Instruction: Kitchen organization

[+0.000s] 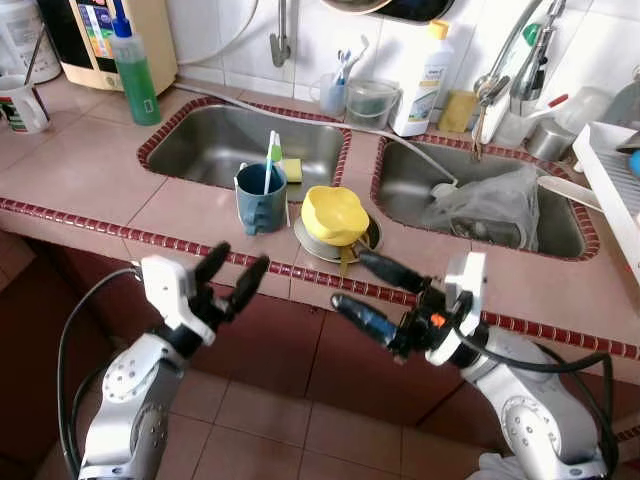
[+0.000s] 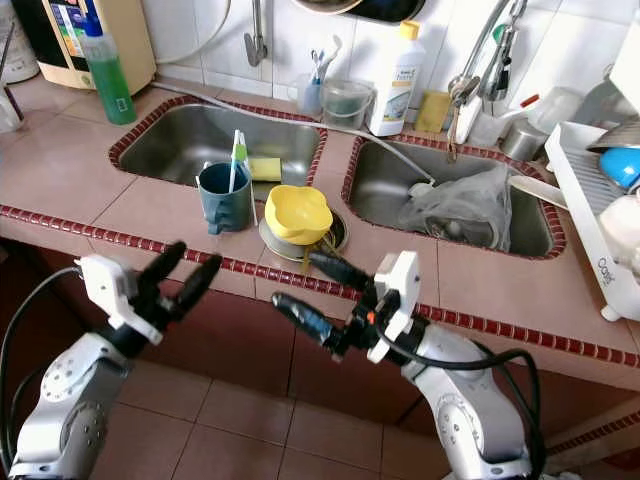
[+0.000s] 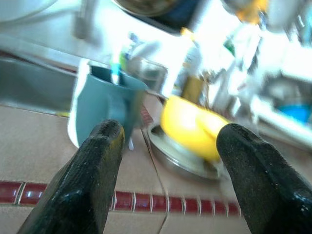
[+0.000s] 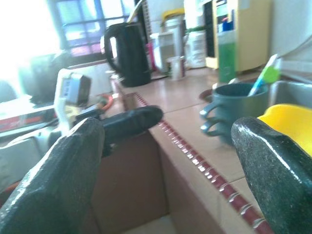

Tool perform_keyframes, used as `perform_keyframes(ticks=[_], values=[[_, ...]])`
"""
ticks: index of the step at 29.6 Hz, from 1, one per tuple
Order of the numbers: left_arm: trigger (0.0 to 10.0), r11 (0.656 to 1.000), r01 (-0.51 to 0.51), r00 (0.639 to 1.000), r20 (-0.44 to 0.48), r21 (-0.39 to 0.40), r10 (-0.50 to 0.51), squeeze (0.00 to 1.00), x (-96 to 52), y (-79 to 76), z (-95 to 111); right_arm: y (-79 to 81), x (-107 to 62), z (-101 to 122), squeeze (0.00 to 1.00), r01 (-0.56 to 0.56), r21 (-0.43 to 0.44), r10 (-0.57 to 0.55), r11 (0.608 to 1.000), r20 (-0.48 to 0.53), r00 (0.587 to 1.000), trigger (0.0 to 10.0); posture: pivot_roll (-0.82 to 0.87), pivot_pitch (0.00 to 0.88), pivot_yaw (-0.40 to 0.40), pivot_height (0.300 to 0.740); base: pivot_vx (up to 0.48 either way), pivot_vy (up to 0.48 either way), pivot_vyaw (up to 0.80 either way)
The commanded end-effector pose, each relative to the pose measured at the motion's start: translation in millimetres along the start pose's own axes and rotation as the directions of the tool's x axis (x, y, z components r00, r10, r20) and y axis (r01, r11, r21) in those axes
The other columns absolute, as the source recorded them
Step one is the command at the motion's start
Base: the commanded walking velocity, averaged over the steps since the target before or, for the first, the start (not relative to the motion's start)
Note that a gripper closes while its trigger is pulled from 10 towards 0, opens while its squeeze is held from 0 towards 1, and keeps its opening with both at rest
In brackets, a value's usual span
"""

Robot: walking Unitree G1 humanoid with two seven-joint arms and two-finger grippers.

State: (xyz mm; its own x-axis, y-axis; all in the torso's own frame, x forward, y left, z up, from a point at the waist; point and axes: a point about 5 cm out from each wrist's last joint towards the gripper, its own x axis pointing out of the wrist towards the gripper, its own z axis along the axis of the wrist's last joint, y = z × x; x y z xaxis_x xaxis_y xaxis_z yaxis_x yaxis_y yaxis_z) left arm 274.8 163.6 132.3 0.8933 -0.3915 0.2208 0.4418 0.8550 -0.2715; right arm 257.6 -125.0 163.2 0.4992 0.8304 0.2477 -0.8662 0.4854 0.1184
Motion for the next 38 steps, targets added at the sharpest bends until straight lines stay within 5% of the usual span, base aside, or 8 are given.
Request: perform_keyframes(ticks=[1,11,19,23,26,30,34,38], values=[[10.0,0.997,-0.058,0.998,0.005,-0.043,0.059,0.00,2.6,-0.7,1.0,-3.9,0.6,9.8,0.00,0.034,-0.016,-0.033,0.999,0.034,0.999,10.0,0.17,0.010,-0.069,0.740,0.000,0.000,0.00],[10.0,0.982,-0.181,0.982,0.049,-0.050,0.184,0.00,13.8,-6.8,1.6,-8.5,1.9,11.5,0.00,0.074,-0.018,-0.073,0.997,0.041,0.996,10.0,0.17,0.000,-0.071,0.740,0.000,0.000,0.00],[10.0,0.985,-0.161,0.978,0.144,0.066,0.150,0.00,44.2,-19.4,38.1,-19.7,9.1,22.2,0.00,0.176,-0.073,-0.169,0.982,0.095,0.981,10.0,0.17,0.000,-0.078,0.740,0.000,0.000,0.00],[10.0,0.988,-0.122,0.981,0.165,0.096,0.105,0.00,53.1,-24.1,51.2,-32.6,10.9,24.9,0.00,0.316,-0.104,-0.304,0.943,0.116,0.946,10.0,0.18,0.006,-0.075,0.740,0.000,0.000,0.00],[10.0,0.975,-0.156,0.981,0.137,0.159,0.135,0.00,59.3,-22.8,53.9,-48.2,10.1,29.9,0.00,0.494,-0.082,-0.480,0.865,0.149,0.865,10.0,0.17,0.012,-0.068,0.740,0.000,0.000,0.00],[10.0,0.937,-0.175,0.984,0.084,0.301,0.157,0.00,60.4,-23.4,50.5,-53.6,7.3,32.0,0.00,0.609,-0.074,-0.591,0.790,0.173,0.788,10.0,0.17,0.022,-0.058,0.740,0.000,0.000,0.00],[10.0,0.886,-0.090,0.996,0.039,0.455,0.081,0.00,58.3,-34.5,49.4,-56.5,-0.2,37.0,0.00,0.713,-0.104,-0.681,0.693,0.227,0.696,10.0,0.16,0.038,-0.050,0.740,0.000,0.000,0.00],[10.0,0.817,-0.018,0.999,-0.011,0.576,0.030,0.00,54.2,-42.1,45.3,-54.5,-3.6,37.6,0.00,0.737,-0.170,-0.699,0.654,0.237,0.675,10.0,0.15,0.047,-0.045,0.740,0.000,0.000,0.00]])
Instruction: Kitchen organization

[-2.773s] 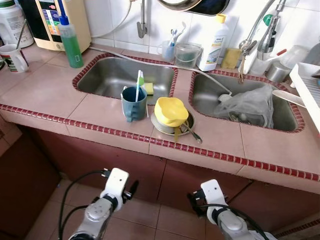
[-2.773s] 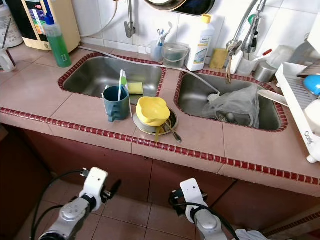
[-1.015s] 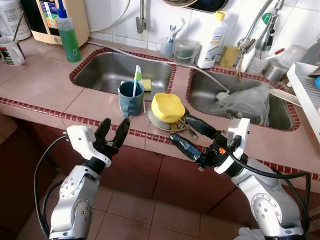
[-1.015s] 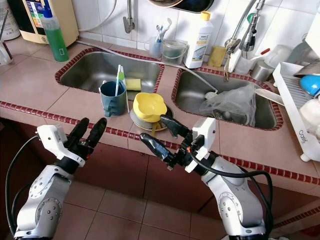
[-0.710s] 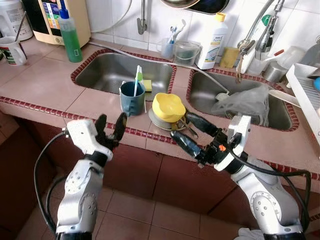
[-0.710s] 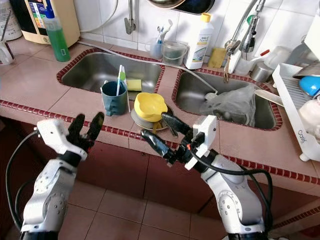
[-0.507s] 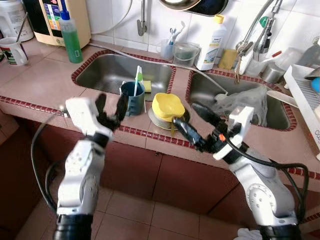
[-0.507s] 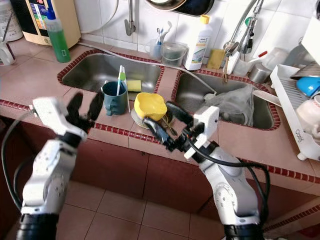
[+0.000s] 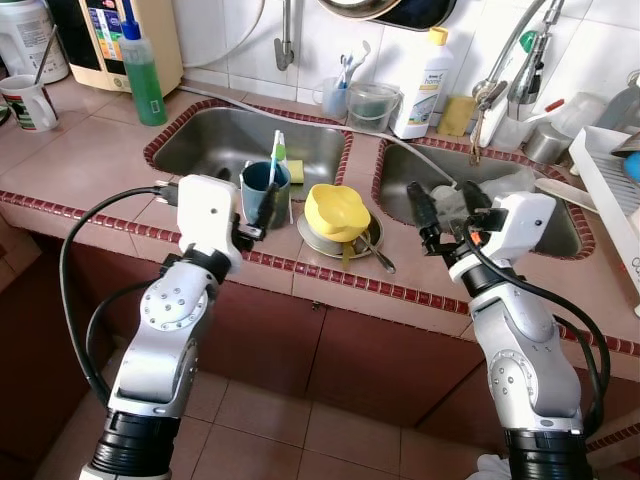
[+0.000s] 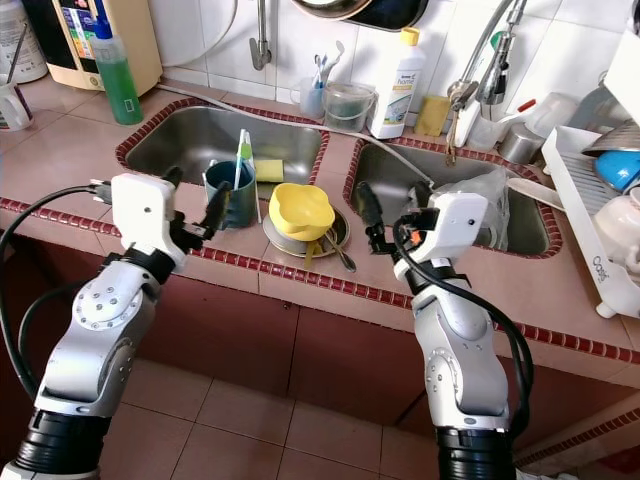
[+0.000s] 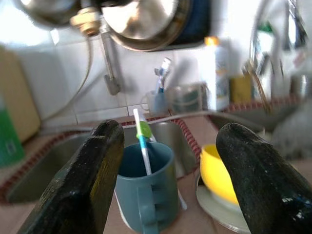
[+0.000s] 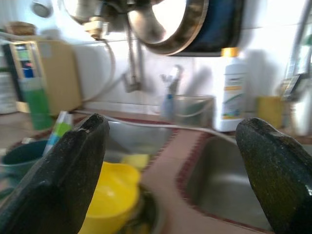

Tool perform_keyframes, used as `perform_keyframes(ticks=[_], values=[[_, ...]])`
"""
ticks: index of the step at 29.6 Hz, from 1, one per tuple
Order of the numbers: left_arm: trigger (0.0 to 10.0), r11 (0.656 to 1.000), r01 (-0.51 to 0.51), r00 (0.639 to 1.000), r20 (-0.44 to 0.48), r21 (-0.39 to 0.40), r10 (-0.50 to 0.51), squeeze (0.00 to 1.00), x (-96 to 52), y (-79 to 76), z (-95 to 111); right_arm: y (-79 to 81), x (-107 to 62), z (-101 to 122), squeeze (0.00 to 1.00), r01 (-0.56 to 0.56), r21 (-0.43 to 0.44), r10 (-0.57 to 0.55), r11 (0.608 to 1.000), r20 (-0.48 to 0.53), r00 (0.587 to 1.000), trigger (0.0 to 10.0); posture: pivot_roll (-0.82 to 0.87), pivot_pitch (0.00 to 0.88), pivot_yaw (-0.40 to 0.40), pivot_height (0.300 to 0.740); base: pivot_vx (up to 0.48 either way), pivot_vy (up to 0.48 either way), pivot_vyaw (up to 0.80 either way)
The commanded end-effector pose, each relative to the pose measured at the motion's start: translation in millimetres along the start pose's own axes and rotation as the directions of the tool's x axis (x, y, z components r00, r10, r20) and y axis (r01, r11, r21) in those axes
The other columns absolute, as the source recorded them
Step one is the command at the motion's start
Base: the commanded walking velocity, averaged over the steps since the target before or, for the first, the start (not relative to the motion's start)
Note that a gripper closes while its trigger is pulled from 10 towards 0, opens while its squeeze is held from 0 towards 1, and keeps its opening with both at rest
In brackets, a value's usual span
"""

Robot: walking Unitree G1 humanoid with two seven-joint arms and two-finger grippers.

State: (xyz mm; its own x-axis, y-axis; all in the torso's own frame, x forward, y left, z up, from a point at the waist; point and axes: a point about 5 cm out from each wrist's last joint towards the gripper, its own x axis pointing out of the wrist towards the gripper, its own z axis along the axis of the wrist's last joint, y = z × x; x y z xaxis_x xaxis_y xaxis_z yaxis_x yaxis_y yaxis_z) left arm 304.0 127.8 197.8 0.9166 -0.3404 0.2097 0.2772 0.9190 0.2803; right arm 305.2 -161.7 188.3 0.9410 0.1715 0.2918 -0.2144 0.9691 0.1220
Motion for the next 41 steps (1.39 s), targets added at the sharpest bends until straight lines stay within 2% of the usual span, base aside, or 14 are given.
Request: perform_keyframes(ticks=[1,2,5,9,11,14,17,37,41], values=[[10.0,0.999,0.031,1.000,0.002,0.028,-0.031,0.00,-0.7,-6.3,2.4,-1.9,-2.3,4.9,0.00,0.012,-0.031,-0.011,0.999,0.023,1.000,10.0,0.15,0.047,-0.045,0.740,0.000,0.000,0.00],[10.0,0.998,0.054,0.999,-0.004,0.034,-0.054,0.00,-0.5,-10.7,3.2,0.4,-5.6,2.9,0.00,-0.002,-0.079,0.004,0.997,0.025,1.000,10.0,0.15,0.050,-0.044,0.740,0.000,0.000,0.00],[10.0,0.997,0.069,0.998,-0.009,0.019,-0.069,0.00,-2.0,-15.5,4.4,3.6,-12.5,-0.1,0.00,0.012,-0.085,-0.010,0.996,0.032,0.999,10.0,0.14,0.053,-0.045,0.740,0.000,0.000,0.00],[10.0,0.992,0.043,0.999,-0.028,-0.117,-0.046,0.00,-13.5,-15.2,-9.7,8.5,-22.9,-5.3,0.00,0.009,-0.109,-0.006,0.994,0.025,1.000,10.0,0.14,0.054,-0.046,0.740,0.000,0.000,0.00],[10.0,0.989,0.025,0.999,-0.038,-0.146,-0.031,0.00,-15.7,-12.3,-13.3,8.3,-24.2,-6.0,0.00,0.014,-0.121,-0.011,0.993,0.024,1.000,10.0,0.14,0.053,-0.047,0.740,0.000,0.000,0.00],[10.0,0.990,0.003,0.999,-0.052,-0.143,-0.011,0.00,-16.0,-5.2,-15.9,6.3,-24.4,-5.4,0.00,0.029,-0.146,-0.024,0.989,0.034,0.999,10.0,0.14,0.050,-0.049,0.740,0.000,0.000,0.00],[10.0,0.982,-0.044,0.998,-0.061,-0.185,0.033,0.00,-12.8,3.2,-15.7,6.4,-21.7,-2.5,0.00,0.024,-0.183,-0.015,0.983,0.053,0.998,10.0,0.14,0.045,-0.050,0.740,0.000,0.000,0.00],[10.0,0.971,-0.017,0.997,-0.075,-0.239,-0.001,0.00,-10.6,6.3,-17.5,4.6,-17.9,2.0,0.00,0.011,-0.236,0.008,0.972,0.081,0.997,10.0,0.15,0.030,-0.051,0.740,0.000,0.000,0.00],[10.0,0.974,-0.010,0.996,-0.086,-0.228,-0.010,0.00,-11.2,6.0,-18.5,5.6,-18.3,0.8,0.00,0.008,-0.241,0.011,0.970,0.079,0.997,10.0,0.15,0.031,-0.045,0.740,0.000,0.480,0.00]])
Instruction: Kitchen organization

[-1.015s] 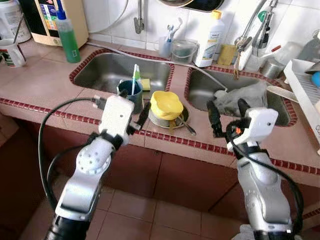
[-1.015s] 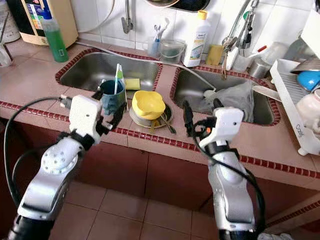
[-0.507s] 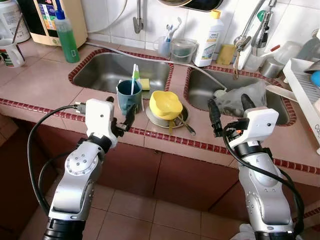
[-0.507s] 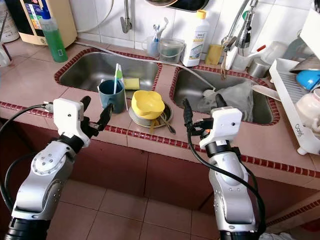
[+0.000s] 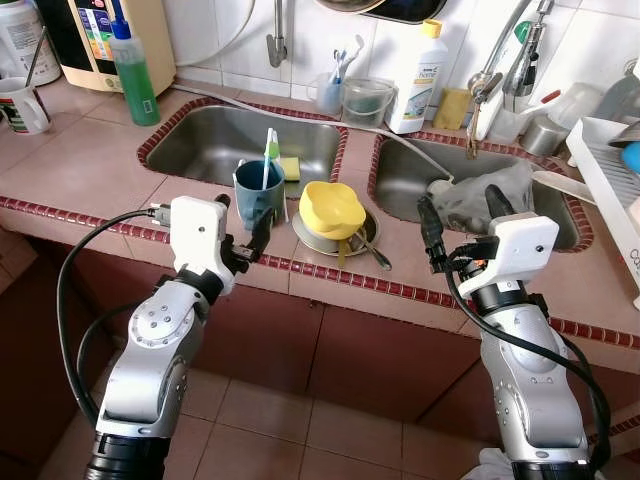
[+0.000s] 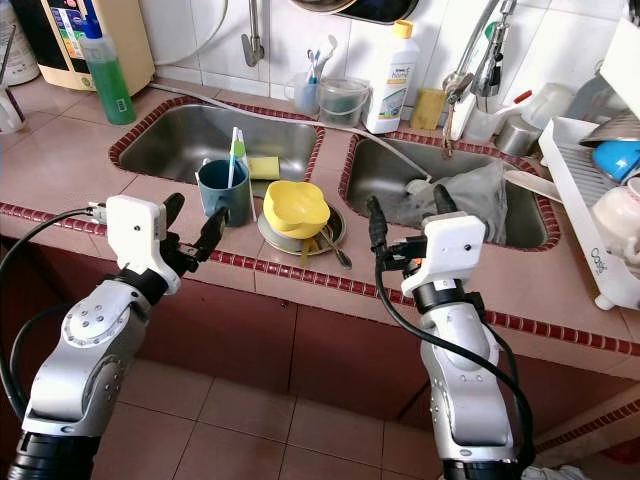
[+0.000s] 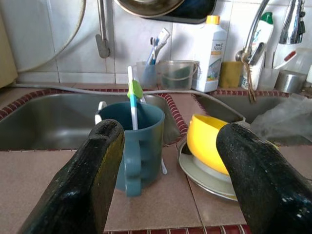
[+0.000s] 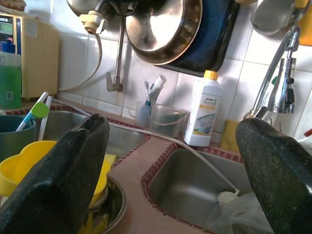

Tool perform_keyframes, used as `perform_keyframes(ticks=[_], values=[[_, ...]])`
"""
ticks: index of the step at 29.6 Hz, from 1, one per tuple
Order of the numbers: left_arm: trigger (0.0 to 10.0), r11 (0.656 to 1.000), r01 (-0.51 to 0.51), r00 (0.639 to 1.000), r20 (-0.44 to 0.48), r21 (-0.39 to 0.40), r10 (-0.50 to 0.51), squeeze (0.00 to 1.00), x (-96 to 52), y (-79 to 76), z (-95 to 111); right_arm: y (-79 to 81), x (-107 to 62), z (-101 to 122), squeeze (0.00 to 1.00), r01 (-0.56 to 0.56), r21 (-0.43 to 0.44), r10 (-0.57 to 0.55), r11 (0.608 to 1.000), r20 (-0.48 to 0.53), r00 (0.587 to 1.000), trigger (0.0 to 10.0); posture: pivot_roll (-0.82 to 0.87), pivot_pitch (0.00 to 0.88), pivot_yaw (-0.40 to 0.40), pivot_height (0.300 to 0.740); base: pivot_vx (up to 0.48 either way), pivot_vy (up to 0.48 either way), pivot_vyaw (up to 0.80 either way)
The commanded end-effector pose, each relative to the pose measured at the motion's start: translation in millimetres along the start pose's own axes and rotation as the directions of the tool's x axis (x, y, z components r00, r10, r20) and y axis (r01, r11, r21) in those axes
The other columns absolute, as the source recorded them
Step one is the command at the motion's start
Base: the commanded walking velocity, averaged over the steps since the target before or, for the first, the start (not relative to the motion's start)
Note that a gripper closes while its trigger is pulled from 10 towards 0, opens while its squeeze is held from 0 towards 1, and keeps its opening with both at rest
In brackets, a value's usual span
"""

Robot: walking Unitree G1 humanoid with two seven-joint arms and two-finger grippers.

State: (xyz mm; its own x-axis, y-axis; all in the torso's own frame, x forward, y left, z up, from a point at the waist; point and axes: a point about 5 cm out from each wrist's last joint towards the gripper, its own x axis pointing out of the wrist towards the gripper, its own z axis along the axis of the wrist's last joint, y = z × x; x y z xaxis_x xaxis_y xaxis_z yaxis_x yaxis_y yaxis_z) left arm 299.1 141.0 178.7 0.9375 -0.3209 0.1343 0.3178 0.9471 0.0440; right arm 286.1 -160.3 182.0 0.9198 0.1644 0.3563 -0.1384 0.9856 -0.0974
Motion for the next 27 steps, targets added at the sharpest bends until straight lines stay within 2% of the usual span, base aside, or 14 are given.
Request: perform_keyframes(ticks=[1,9,20,21,23,25,27], values=[[10.0,1.000,0.014,1.000,-0.011,0.011,-0.014,0.00,1.7,0.0,0.1,1.0,1.3,2.1,0.00,-0.005,-0.011,0.005,1.000,0.012,1.000,10.0,0.15,0.031,-0.045,0.740,0.000,0.480,0.00],[10.0,1.000,0.021,1.000,-0.016,0.011,-0.020,0.00,1.7,-1.3,0.4,2.0,0.9,1.8,0.00,-0.008,-0.016,0.008,1.000,0.012,1.000,10.0,0.15,0.037,-0.041,0.740,0.000,0.480,0.00],[10.0,0.998,0.055,0.998,-0.006,0.042,-0.055,0.00,-0.1,-5.9,1.5,-1.8,-1.5,0.4,0.00,0.022,-0.035,-0.022,0.999,0.010,1.000,10.0,0.14,0.047,-0.039,0.740,0.000,0.000,0.00],[10.0,0.997,0.060,0.998,-0.005,0.044,-0.060,0.00,-0.4,-6.5,1.6,-4.2,-2.2,-0.3,0.00,0.044,-0.044,-0.043,0.998,0.009,0.999,10.0,0.14,0.049,-0.040,0.740,0.000,0.000,0.00],[10.0,0.995,0.086,0.996,0.006,0.057,-0.087,0.00,-2.0,-8.7,2.7,-17.6,-7.6,-4.9,0.00,0.156,-0.073,-0.157,0.985,-0.008,0.988,10.0,0.15,0.058,-0.041,0.740,0.000,0.000,0.00],[10.0,0.994,0.088,0.996,0.006,0.058,-0.088,0.00,-2.1,-8.7,2.8,-18.4,-8.1,-5.3,0.00,0.162,-0.074,-0.163,0.984,-0.010,0.987,10.0,0.15,0.058,-0.041,0.740,0.000,0.000,0.00],[10.0,0.991,0.098,0.995,0.003,0.091,-0.099,0.00,-2.7,-8.7,3.2,-19.1,-10.0,-6.3,0.00,0.167,-0.070,-0.168,0.983,-0.016,0.986,10.0,0.14,0.064,-0.038,0.740,0.000,0.000,0.00]])
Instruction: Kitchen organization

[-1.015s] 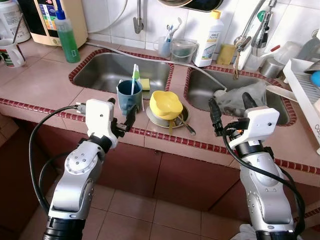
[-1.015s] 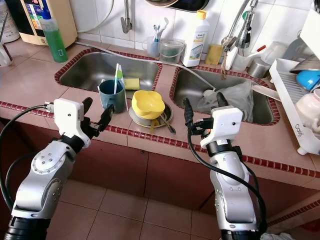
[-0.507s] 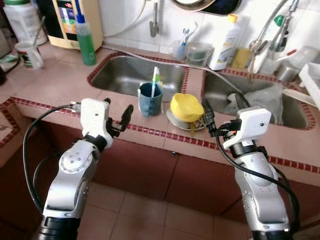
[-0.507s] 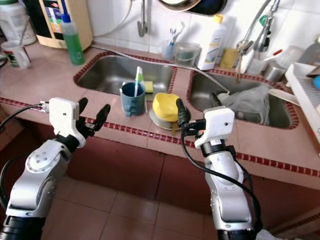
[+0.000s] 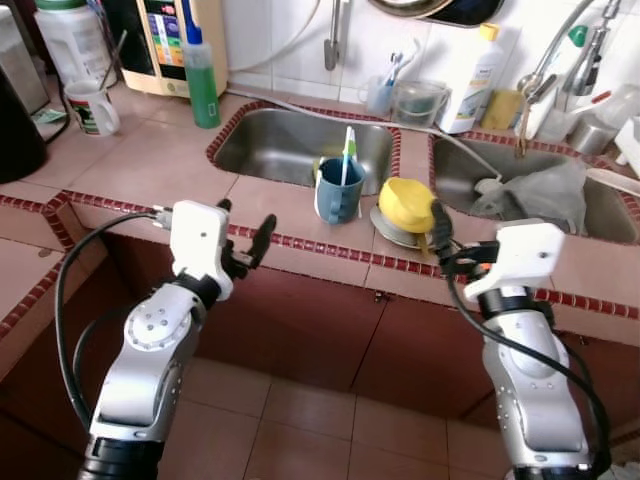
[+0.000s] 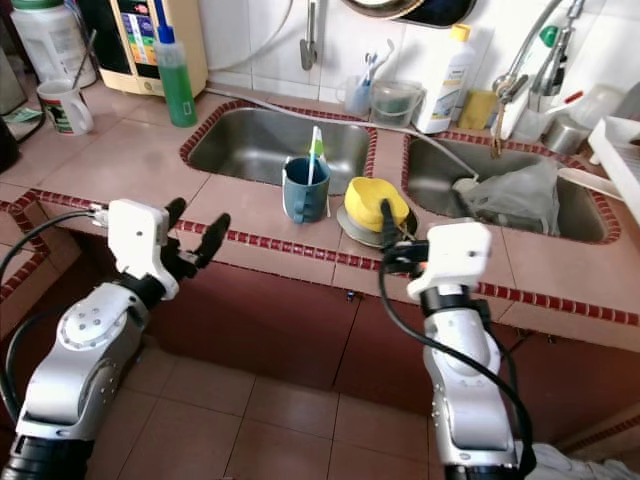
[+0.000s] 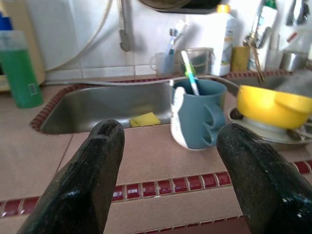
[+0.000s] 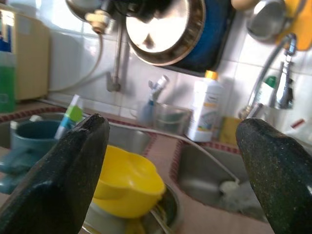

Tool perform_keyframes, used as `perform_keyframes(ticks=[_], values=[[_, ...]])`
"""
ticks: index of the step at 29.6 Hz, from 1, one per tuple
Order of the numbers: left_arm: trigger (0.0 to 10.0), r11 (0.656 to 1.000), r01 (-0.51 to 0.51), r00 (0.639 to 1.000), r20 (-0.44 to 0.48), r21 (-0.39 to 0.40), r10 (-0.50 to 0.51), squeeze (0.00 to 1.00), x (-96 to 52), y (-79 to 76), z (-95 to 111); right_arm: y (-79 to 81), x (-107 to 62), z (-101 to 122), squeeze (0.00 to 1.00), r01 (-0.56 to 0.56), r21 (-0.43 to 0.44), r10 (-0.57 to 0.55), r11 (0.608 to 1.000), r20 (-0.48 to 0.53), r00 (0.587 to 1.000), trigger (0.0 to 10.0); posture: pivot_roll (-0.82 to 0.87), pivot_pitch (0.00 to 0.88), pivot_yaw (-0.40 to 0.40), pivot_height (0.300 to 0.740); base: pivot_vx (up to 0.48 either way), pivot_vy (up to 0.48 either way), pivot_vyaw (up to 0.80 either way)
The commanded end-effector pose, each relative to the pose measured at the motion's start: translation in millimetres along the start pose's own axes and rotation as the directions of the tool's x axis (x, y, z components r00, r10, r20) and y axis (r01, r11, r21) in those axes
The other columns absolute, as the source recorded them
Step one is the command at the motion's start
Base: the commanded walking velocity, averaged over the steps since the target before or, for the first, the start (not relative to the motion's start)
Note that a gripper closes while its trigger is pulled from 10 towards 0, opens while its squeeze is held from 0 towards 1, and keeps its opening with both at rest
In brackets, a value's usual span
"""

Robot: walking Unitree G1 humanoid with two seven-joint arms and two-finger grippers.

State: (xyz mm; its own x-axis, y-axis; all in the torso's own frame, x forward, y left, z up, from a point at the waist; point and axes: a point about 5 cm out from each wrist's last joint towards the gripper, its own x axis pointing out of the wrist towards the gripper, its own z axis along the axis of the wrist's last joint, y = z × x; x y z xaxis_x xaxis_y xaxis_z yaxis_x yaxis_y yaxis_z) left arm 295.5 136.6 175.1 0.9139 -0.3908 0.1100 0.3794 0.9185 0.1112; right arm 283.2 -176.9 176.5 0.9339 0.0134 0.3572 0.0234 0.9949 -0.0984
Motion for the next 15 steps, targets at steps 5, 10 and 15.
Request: perform_keyframes(ticks=[5,10,15], values=[[10.0,0.998,0.035,0.999,0.030,0.054,-0.037,0.00,-0.1,-3.5,7.8,-3.0,-3.4,-2.7,0.00,0.017,-0.012,-0.017,1.000,-0.010,1.000,10.0,0.14,0.068,-0.033,0.740,0.000,-0.067,0.00],[10.0,0.998,0.040,0.999,0.033,0.050,-0.042,0.00,0.8,-4.0,9.0,-2.2,-2.5,-2.2,0.00,0.021,-0.013,-0.021,1.000,-0.009,1.000,10.0,0.14,0.067,-0.029,0.740,0.000,-0.451,0.00],[10.0,1.000,0.021,0.999,0.039,0.018,-0.021,0.00,2.2,-2.7,8.4,0.1,-2.2,-2.4,0.00,0.020,-0.014,-0.020,1.000,-0.007,1.000,10.0,0.14,0.066,-0.029,0.740,0.000,-0.192,0.00]])
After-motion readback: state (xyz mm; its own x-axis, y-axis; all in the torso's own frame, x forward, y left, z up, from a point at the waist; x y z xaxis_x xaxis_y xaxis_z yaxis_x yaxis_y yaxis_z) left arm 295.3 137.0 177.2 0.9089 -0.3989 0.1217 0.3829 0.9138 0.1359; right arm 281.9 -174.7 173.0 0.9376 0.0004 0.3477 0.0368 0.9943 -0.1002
